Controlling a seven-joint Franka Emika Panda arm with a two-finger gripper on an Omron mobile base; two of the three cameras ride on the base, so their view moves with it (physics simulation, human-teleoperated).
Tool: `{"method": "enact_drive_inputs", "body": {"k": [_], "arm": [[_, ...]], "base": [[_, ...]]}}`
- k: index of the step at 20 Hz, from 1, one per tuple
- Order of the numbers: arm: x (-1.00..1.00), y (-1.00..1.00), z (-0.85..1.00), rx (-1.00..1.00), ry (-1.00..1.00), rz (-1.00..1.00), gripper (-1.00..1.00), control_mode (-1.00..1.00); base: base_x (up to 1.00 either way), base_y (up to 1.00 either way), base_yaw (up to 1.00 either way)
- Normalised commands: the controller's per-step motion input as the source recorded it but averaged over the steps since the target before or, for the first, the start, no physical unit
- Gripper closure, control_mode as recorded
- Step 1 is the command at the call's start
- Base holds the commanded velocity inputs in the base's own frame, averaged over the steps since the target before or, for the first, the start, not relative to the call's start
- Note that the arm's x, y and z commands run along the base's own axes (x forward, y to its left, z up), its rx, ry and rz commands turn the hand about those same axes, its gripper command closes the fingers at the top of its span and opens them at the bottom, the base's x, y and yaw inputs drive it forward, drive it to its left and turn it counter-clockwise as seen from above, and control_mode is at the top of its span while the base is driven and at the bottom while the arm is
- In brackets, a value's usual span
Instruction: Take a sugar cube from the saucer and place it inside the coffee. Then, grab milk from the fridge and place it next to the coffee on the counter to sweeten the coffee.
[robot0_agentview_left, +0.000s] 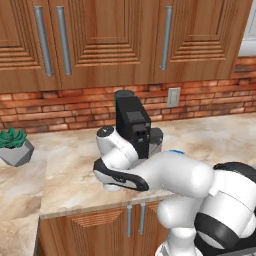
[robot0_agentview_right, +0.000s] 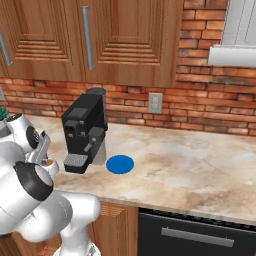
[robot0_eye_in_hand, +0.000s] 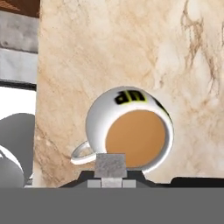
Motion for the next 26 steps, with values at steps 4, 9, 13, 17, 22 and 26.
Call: {"method": "enact_drive_inputs", "body": {"k": [4, 9, 13, 17, 22, 26], "arm": [[0.21, 0.3, -0.21, 0.0, 0.0, 0.0, -1.0, -1.0], [0.25, 0.12, -0.12, 0.0, -0.01, 0.0, -1.0, -1.0], [0.08, 0.0, 0.04, 0.0, -0.04, -0.03, -1.0, -1.0], [0.0, 0.0, 0.39, 0.0, -0.08, -0.06, -1.0, -1.0], [-0.14, 0.0, 0.8, 0.01, -0.17, -0.06, -1.0, -1.0], [-0.58, 0.0, 0.86, 0.15, -0.32, -0.07, -1.0, -1.0]], "base": [[0.0, 0.0, 0.0], [0.0, 0.0, 0.0], [0.0, 0.0, 0.0], [0.0, 0.0, 0.0], [0.0, 0.0, 0.0], [0.0, 0.0, 0.0]]}}
